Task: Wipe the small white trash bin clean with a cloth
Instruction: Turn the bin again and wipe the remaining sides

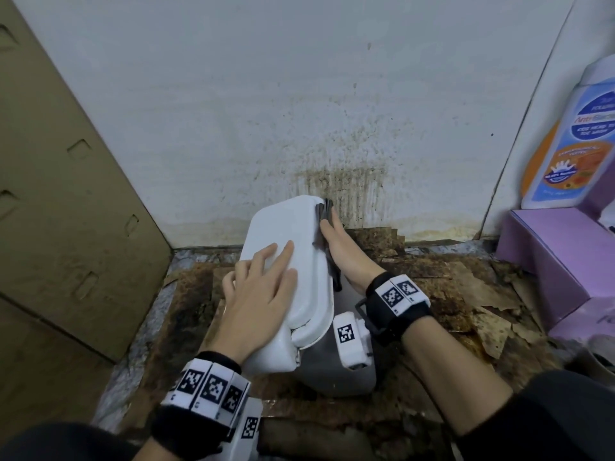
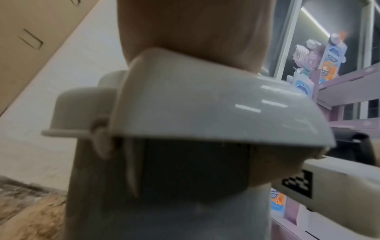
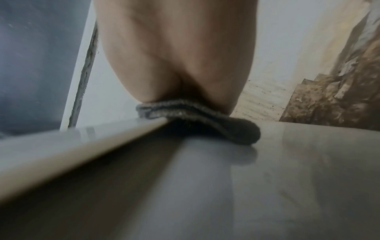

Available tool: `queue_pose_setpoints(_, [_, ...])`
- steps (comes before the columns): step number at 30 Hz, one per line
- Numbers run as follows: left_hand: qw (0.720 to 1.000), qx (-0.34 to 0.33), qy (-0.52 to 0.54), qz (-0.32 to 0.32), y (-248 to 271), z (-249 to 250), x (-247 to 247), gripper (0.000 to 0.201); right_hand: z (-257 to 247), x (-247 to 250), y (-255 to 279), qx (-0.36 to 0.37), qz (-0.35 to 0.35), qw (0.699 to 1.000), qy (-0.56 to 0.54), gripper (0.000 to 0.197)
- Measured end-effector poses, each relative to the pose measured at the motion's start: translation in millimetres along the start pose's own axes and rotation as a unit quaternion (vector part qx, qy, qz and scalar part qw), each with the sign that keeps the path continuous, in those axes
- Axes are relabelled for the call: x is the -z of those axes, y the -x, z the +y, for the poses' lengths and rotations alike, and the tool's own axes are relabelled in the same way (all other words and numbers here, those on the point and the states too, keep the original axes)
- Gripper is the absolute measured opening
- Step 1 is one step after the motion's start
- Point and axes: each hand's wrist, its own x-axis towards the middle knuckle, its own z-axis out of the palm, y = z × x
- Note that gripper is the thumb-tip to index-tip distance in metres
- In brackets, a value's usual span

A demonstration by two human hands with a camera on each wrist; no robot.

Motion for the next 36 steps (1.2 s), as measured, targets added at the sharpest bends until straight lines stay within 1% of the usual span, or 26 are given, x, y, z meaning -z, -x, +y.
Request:
queue_pose_setpoints(5, [1.0,0.0,0.003,0.0,-1.6,0.9,-1.9,0.05,13.7,-10.8,39.2,0.009,-0.007,0.999,-0.033,0.064])
queue_pose_setpoints(8, [1.0,0.006,0.004,0.002,-1.6,-2.7,-0.8,0.055,27.3,-31.0,71.8,0.034,0.02,0.999,-0.036,0.059])
queue_pose_setpoints(12, [1.0,0.018,0.013,-0.002,0.4,-5.6,2.0,0.056,41.2,-59.4,114.2,0.038,0.035,0.998,-0.039,0.058])
queue_pose_setpoints(16, [1.0,0.012,0.012,-0.007,1.1,-2.8,0.7,0.059,40.2,-75.0,135.7,0.033,0.063,0.997,-0.033,0.059])
queue_pose_setpoints(20, [1.0,0.014,0.014,-0.008,-0.7,-4.5,2.6,0.057,36.2,-72.6,123.6,0.043,0.069,0.997,-0.012,0.06])
queue_pose_setpoints(23, [1.0,0.017,0.012,-0.008,0.7,-6.3,2.7,0.055,22.8,-52.9,92.6,0.034,0.046,0.998,0.003,0.058])
queue_pose_setpoints(26, [1.0,0.016,0.011,-0.005,1.5,-6.9,2.9,0.051,4.0,-22.4,49.9,-0.01,-0.02,0.999,0.048,0.066])
queue_pose_setpoints(28, [1.0,0.02,0.014,-0.007,0.1,-5.7,3.6,0.049,-6.2,-4.3,28.8,-0.046,-0.073,0.995,0.041,0.072])
queue_pose_setpoints(30, [1.0,0.02,0.016,-0.006,-0.4,-3.4,3.3,0.049,-11.4,6.5,17.5,-0.063,-0.102,0.992,0.041,0.074])
queue_pose_setpoints(32, [1.0,0.017,0.014,-0.004,-0.5,-1.5,3.0,0.05,-11.0,6.6,16.9,-0.064,-0.099,0.992,0.044,0.073])
queue_pose_setpoints(33, [1.0,0.017,0.015,-0.003,-0.7,-0.2,3.1,0.05,-7.8,3.3,20.7,-0.052,-0.086,0.994,0.053,0.072])
queue_pose_setpoints(36, [1.0,0.016,0.013,-0.001,0.0,2.9,2.0,0.049,7.1,-16.6,47.7,-0.005,-0.006,0.996,0.083,0.065])
